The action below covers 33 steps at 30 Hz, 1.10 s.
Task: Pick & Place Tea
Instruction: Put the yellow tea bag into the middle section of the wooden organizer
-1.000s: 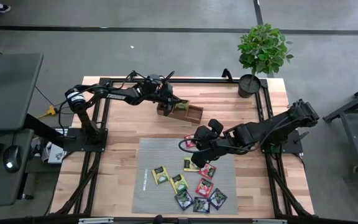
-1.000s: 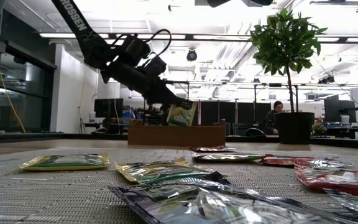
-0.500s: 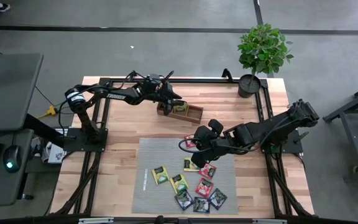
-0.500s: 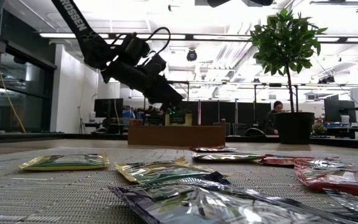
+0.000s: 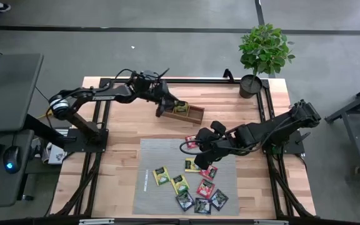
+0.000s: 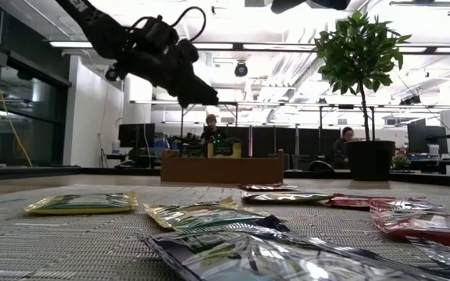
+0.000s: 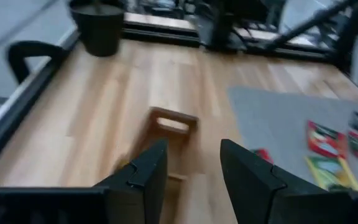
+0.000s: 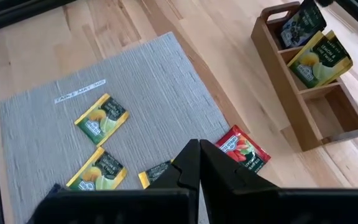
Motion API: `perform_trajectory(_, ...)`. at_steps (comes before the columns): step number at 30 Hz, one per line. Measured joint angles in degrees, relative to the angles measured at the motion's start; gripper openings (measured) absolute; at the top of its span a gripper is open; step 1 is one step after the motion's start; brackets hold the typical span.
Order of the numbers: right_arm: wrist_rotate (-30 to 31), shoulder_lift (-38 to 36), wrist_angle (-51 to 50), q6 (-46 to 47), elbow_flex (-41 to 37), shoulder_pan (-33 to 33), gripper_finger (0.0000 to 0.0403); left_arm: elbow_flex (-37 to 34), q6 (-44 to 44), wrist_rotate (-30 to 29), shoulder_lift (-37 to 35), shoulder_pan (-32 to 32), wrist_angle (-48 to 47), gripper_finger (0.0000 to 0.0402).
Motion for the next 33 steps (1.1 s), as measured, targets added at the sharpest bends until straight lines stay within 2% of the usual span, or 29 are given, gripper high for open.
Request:
perform_trajectory(4,0.0,0.0,-0.5,0.7,0.0,0.0,0.0002,-0.3,1.7,0.1,-2.0,-3.8,-7.0,0.0146)
perform_trajectory(8,-0.2,0.2,-1.8,0.9,0.0,0.0,0.0001,-0.2,2.9,-3.7,-3.2,-9.7,-10.6,0.0147)
perform_trajectory(12,-1.7,1.9,-1.7,1.8,0.0,0.0,0.0001,-0.2,0.5,-6.7,-3.4,-16.8,-10.4,0.0147)
perform_trajectory(21,-8.3,9.9,-1.5,8.0,-0.1,0.7,0.0000,-0.4,-5.1,-18.4,-3.4,-30.3,-10.5,0.0147)
perform_trajectory(27,-10.3,12.5,0.7,9.5,-1.0,1.3,0.0000,-8.9,-13.3,-21.7,-3.4,-34.5,1.8,0.0147)
perform_trajectory(29,-10.6,11.7,6.3,10.5,-4.7,1.4,0.0000,-12.9,-16.9,-22.7,-3.4,-35.7,7.0,0.0147)
perform_trajectory(33,-12.3,7.4,21.6,13.4,-17.1,1.9,0.0000,-19.0,-22.7,-23.2,-3.3,-37.5,17.2,0.0147)
